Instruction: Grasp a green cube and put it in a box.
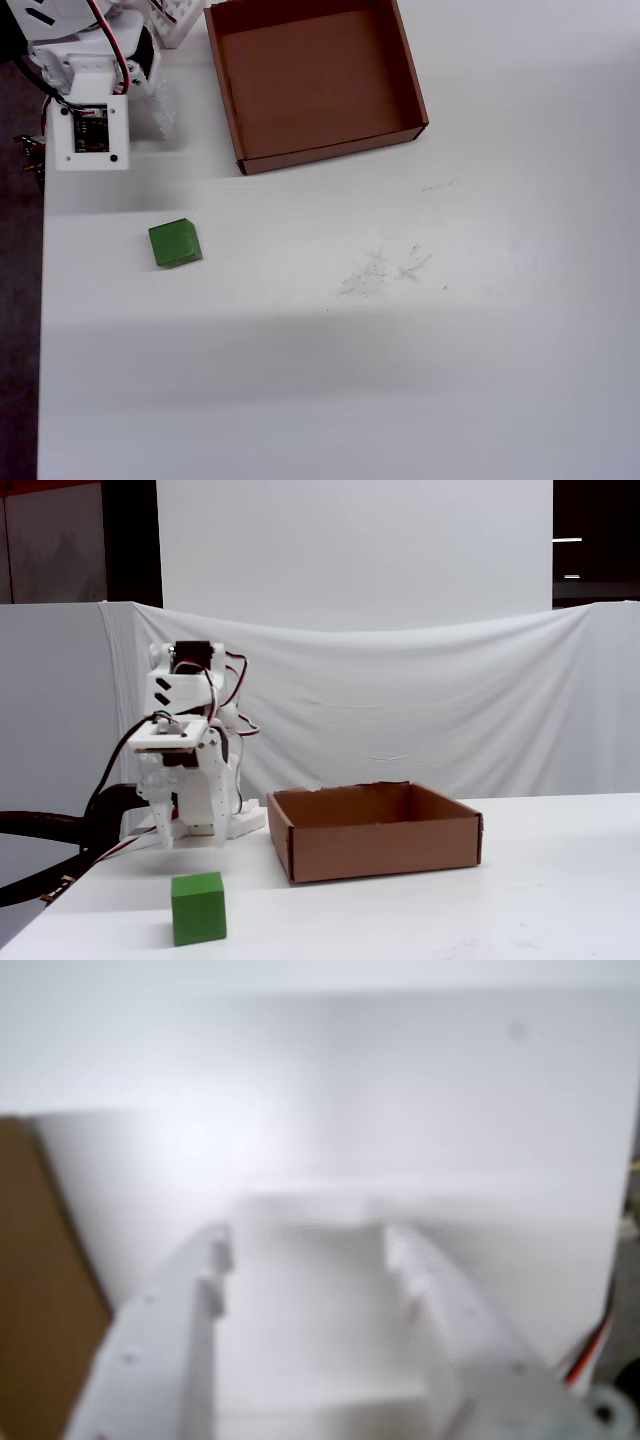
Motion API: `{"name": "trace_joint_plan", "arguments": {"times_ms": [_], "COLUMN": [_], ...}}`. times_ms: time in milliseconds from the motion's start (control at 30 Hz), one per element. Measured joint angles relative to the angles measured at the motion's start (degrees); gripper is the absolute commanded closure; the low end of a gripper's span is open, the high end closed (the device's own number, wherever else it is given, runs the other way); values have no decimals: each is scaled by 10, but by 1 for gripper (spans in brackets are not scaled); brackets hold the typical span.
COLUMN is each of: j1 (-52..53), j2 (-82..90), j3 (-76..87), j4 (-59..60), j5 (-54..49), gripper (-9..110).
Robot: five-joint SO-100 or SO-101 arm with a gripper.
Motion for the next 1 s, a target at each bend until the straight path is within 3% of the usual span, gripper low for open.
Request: {"name": "trace_joint_plan", "arguments": {"times_ms": [1000], "j1": [-11], "j2": [0], "j3": [0], "j4": [-2], "j5": [16], "gripper": [80]}}
